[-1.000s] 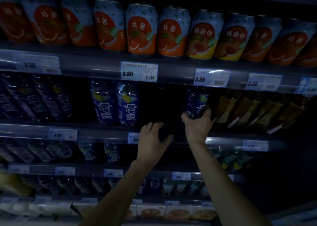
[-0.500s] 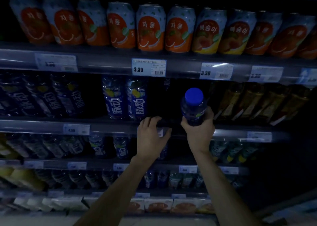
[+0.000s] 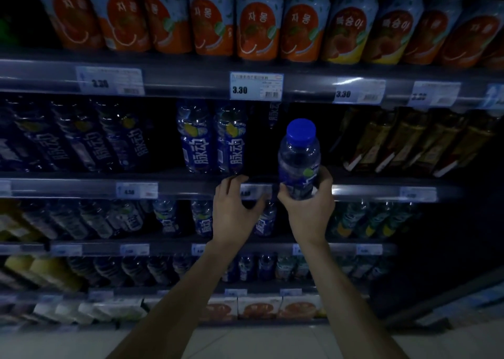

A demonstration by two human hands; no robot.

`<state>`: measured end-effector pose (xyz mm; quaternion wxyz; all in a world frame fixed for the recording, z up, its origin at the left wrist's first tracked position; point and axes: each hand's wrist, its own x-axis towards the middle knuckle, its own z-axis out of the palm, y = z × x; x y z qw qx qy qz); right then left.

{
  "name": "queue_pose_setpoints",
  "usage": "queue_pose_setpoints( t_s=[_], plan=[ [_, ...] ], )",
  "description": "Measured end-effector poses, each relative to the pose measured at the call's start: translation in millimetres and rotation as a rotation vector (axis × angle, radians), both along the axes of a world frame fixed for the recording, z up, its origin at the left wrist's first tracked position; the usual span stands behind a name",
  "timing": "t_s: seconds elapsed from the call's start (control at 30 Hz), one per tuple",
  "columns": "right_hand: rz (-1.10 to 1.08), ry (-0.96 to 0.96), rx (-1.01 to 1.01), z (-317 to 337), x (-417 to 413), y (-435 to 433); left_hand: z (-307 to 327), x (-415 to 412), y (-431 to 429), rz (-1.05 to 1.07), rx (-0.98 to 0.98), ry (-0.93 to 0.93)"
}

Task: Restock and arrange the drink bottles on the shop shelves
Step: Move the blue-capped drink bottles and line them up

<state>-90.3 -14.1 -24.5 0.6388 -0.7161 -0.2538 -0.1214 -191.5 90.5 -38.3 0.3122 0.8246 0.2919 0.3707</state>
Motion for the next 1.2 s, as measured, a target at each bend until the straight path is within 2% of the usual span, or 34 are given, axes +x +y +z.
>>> queue_pose_setpoints(
  t_s=[0.37,0.7,0.97,1.2],
  plan=[
    [0.013,0.141,-0.016,-57,-70,12,-59,-70,21,0.036,-0.119,0.084],
    [0.011,0.229,-0.107,-155,-126,30,-136,-116,52,0.095,-0.206,0.172],
    [0.014,0.285,-0.174,-232,-133,55,-200,-123,90,0.102,-0.182,0.211],
    [0.001,0.27,-0.129,-263,-120,88,-238,-115,118,0.066,-0.082,0.213]
  ],
)
